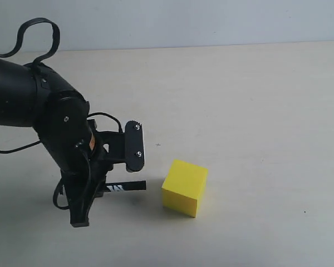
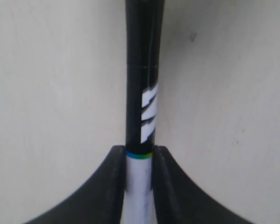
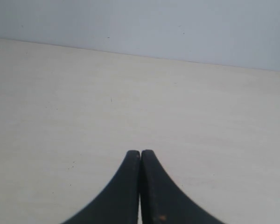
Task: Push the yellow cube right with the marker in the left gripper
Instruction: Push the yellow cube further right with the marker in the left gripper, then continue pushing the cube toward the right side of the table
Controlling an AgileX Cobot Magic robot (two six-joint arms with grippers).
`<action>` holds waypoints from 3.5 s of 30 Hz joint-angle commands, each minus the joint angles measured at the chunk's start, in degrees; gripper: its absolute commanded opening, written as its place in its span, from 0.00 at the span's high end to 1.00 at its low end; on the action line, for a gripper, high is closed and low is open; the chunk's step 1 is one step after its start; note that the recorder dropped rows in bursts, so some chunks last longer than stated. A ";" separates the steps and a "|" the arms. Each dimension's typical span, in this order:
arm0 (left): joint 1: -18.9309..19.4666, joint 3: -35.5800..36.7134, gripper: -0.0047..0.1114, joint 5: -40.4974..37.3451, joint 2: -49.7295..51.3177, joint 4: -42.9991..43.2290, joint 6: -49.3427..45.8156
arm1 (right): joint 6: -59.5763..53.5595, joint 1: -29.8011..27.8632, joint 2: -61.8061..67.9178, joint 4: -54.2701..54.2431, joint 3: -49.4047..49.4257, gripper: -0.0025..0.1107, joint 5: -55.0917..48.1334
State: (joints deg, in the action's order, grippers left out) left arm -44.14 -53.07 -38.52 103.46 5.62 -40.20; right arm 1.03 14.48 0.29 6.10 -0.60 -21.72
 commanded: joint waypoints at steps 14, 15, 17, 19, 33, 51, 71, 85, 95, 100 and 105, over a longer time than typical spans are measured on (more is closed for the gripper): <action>-6.15 -2.18 0.96 -3.68 0.19 -4.43 2.15 | -0.50 -0.27 -0.29 0.09 0.14 0.98 0.69; -6.15 -2.18 0.96 -3.68 0.19 -5.08 2.15 | -0.50 -0.27 -0.29 0.09 0.14 0.98 0.69; -6.27 -2.18 0.96 -1.39 0.19 -5.62 2.04 | -0.50 -0.27 -0.29 0.09 0.14 0.98 0.69; -6.53 -2.58 0.96 2.36 0.19 -6.30 1.92 | -0.50 -0.27 -0.29 -0.01 0.14 0.98 0.69; -5.98 -7.07 0.96 -4.12 0.25 -7.93 1.52 | -0.50 -0.27 -0.29 -0.01 0.14 0.98 0.69; -9.39 -12.91 0.96 0.81 3.92 -10.23 1.66 | -0.50 -0.27 -0.29 -0.02 0.14 0.98 0.56; -12.11 -21.79 0.96 -3.00 12.39 -12.19 7.65 | -0.50 -0.27 -0.29 0.09 0.14 0.98 0.58; -10.96 -24.28 0.96 -9.70 13.86 -11.51 7.91 | -0.50 -0.27 -0.29 0.09 0.14 0.98 0.58; -14.26 -27.55 0.96 -0.97 15.43 -16.33 5.92 | -0.50 -0.27 -0.29 0.09 0.14 0.98 0.58; -13.11 -27.55 0.96 -7.86 15.57 -16.23 6.16 | -0.50 -0.27 -0.29 0.09 0.14 0.98 0.58; -13.00 -27.55 0.96 -9.84 15.57 -16.23 6.16 | -0.50 -0.27 -0.29 0.09 0.14 0.98 0.58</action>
State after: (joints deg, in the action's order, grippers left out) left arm -57.33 -80.30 -47.61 118.94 -10.46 -34.04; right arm 1.01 14.48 0.29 6.10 -0.60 -21.72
